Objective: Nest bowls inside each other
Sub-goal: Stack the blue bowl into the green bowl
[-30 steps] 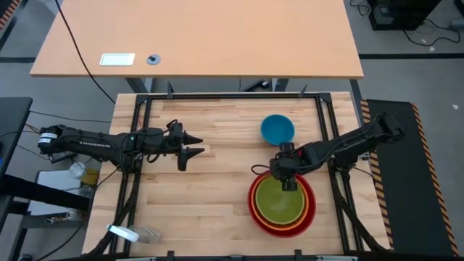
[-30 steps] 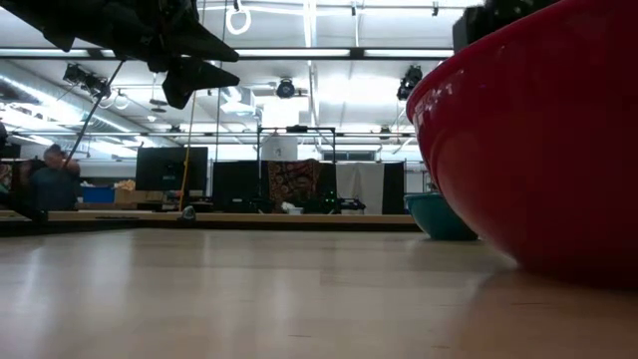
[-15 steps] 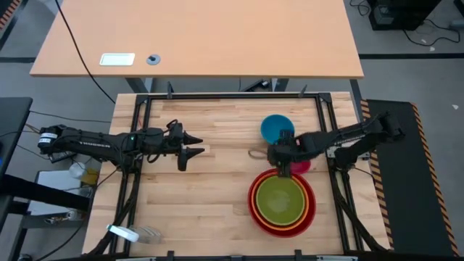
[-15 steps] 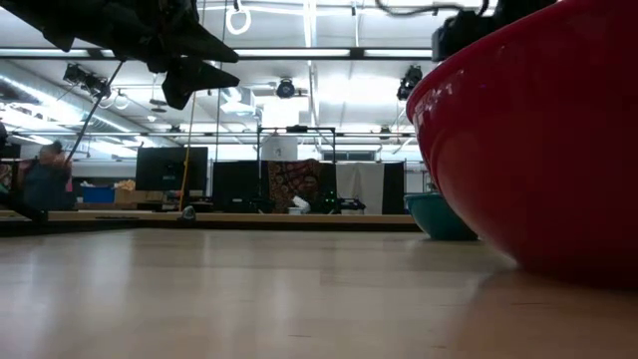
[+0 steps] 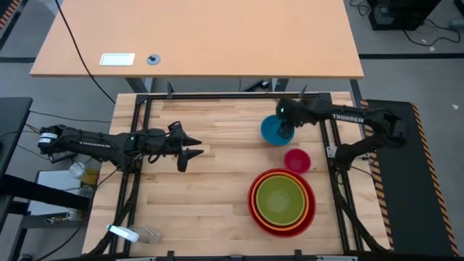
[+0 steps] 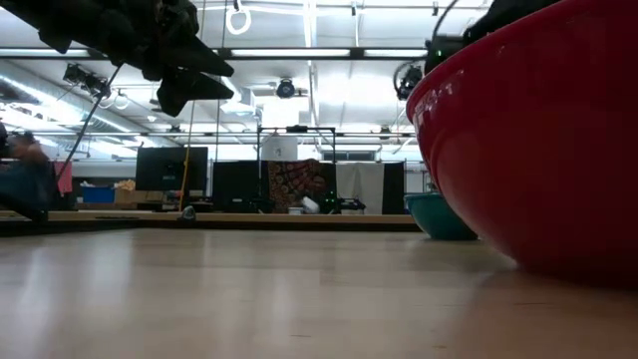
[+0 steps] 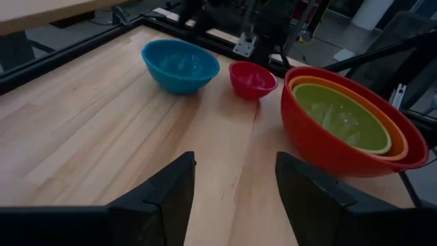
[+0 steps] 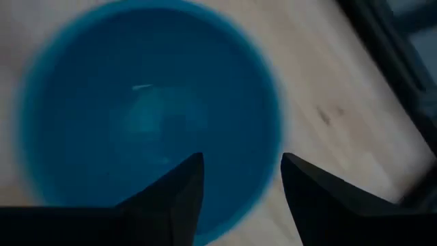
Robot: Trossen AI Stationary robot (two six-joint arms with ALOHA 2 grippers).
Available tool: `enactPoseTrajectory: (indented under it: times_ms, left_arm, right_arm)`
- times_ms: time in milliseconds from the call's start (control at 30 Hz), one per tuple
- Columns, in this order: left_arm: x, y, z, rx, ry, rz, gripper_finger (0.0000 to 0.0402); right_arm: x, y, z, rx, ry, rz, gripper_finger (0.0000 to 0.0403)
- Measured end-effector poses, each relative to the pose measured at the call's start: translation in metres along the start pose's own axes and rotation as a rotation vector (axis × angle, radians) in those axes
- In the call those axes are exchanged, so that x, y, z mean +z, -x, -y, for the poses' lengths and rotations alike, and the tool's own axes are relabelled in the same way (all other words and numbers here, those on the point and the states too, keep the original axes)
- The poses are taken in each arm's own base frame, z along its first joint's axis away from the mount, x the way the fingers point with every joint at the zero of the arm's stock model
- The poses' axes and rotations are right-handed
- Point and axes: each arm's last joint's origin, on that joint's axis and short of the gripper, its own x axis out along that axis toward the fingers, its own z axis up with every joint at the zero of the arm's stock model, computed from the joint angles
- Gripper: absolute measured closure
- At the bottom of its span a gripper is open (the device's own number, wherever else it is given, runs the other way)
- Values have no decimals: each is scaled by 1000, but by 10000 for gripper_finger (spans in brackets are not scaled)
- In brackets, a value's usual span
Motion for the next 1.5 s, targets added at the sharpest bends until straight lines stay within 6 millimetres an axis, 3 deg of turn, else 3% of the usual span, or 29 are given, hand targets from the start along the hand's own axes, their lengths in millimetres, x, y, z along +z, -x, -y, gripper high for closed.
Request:
enactPoseTrajectory:
  times_ms: [267, 500, 733, 900, 1167, 1333, 1500]
  left_arm:
    - [0, 0, 0, 1, -6, -4, 196]
    - [0, 0, 0, 1, -22, -4, 196]
    - [0, 0, 0, 2, -24, -5, 196]
    - [-1, 0, 0, 2, -24, -6, 196]
    - [-1, 0, 0, 2, -27, -6, 196]
    - [-1, 0, 0, 5, -2, -13, 196]
    - [-1, 0, 0, 4, 2, -11, 196]
  right_arm:
    - [4, -33, 40, -10, -110, -130, 200]
    - [5, -67, 40, 48, -83, -250, 213]
    - [10, -81, 37, 75, -71, -243, 283]
    - [15, -68, 39, 96, -84, -143, 341]
    - [18, -17, 49, 113, -66, 63, 385]
    - [18, 22, 41, 383, -22, 247, 380]
    - [11, 52, 21, 717, 119, 359, 377]
